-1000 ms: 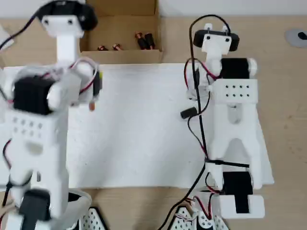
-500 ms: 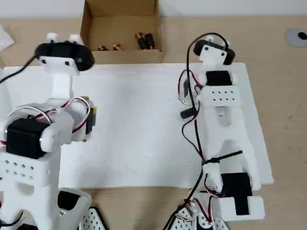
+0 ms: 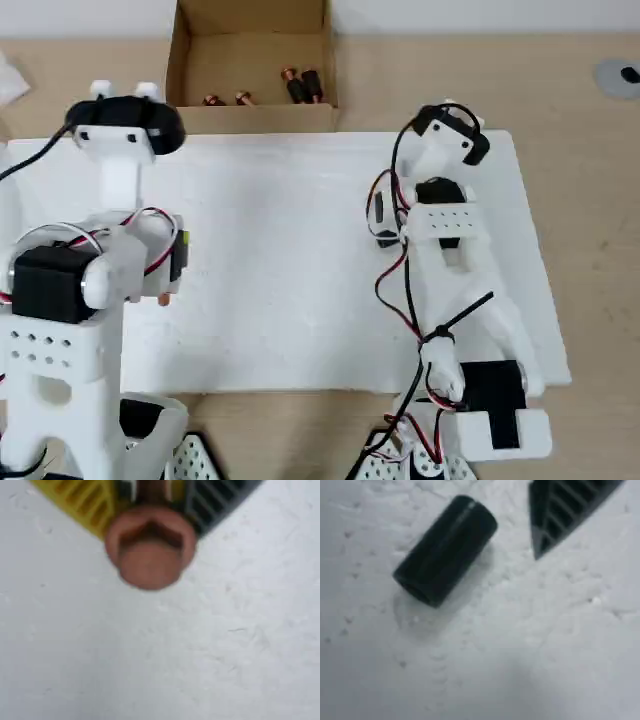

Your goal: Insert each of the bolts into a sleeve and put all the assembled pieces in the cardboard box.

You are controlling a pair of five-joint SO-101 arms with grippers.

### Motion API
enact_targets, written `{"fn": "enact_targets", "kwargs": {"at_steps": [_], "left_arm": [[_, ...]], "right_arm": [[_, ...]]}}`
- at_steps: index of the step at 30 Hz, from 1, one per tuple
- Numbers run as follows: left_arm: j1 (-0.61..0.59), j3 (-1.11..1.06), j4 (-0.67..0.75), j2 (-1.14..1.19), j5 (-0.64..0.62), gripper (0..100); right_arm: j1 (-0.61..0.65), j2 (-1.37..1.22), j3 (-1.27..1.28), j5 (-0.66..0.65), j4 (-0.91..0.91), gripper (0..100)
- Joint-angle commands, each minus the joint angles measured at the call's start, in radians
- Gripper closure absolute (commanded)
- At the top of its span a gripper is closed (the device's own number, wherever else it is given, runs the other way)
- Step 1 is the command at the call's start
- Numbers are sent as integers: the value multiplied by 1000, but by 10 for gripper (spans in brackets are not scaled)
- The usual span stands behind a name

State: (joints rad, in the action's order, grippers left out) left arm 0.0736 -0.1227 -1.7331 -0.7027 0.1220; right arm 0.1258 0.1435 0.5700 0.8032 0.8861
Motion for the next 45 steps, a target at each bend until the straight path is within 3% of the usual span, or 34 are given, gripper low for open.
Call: {"fn": "enact_targets", "kwargs": {"at_steps": [1, 9, 15, 28, 40, 45], "left_arm": [[-28, -14, 20, -19, 11, 994], [-23, -48, 20, -15, 11, 994], [-28, -48, 20, -13, 11, 994], [-29, -48, 20, -13, 11, 994], [-29, -48, 20, -15, 11, 994], [-29, -48, 20, -16, 11, 994]], "right_arm": [[21, 47, 8, 9, -34, 602], [102, 53, 15, 15, -37, 602], [107, 47, 15, 226, -37, 602], [101, 35, 19, 236, -38, 602], [101, -160, -24, 236, -55, 604], [101, -168, -35, 229, -55, 732]]}}
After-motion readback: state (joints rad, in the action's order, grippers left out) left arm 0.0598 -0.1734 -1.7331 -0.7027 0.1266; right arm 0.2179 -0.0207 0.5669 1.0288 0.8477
